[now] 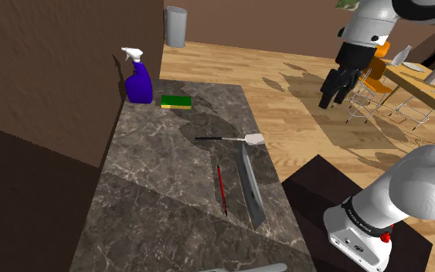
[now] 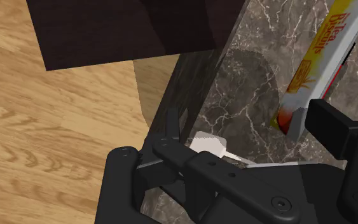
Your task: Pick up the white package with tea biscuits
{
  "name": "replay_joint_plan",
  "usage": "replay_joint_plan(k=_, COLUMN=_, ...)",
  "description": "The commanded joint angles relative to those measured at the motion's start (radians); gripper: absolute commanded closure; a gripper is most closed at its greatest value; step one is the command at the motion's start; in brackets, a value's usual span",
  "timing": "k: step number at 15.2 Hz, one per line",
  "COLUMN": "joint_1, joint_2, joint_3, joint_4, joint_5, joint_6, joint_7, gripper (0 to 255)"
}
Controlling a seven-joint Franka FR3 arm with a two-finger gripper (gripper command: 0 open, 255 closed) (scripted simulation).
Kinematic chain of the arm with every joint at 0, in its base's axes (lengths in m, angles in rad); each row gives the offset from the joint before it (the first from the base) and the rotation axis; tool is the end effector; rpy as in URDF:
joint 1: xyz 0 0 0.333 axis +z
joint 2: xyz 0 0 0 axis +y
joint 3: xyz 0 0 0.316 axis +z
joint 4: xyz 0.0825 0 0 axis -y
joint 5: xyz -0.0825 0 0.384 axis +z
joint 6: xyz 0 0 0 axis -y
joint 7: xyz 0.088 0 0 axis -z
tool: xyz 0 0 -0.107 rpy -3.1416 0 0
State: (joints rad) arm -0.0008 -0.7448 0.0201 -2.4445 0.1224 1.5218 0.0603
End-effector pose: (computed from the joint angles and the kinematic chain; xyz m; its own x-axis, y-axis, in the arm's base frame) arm 0.3054 0.0206 0.5334 0.9822 -0.0426 -0.1829 -0.0611 -0.9934 -0.0967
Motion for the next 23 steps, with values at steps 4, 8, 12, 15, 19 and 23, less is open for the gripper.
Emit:
replay_joint_plan(k=4, joint_1=0.012, joint_2=-0.044, joint_3=0.079, joint_4=-0.079, joint_5=0.055, joint_6=0.067, joint_7=0.115, gripper=0)
replay_joint_plan(k=8, joint_1=0.034, joint_2=-0.071, joint_3=0.195, joint_4=-0.159, joint_5=0.135, joint_6=0.166, joint_7=0.269, gripper=0)
replay_joint_plan(k=12, joint_1=0.055, joint_2=-0.052, joint_3=0.324, joint_4=-0.209, joint_5=0.214, joint_6=0.278, joint_7=0.424, gripper=0)
replay_joint_plan(k=15, joint_1=0.063, joint_2=-0.007, joint_3=0.428, joint_4=-0.223, joint_5=0.266, joint_6=0.372, joint_7=0.541, gripper=0)
replay_joint_plan(k=19, joint_1=0.048, joint_2=0.094, joint_3=0.575, joint_4=-0.213, joint_5=0.310, joint_6=0.507, joint_7=0.702, gripper=0)
replay_joint_plan(k=23, joint_1=-0.008, joint_2=0.234, joint_3=0.737, joint_4=-0.171, joint_5=0.303, joint_6=0.646, joint_7=0.880, gripper=0)
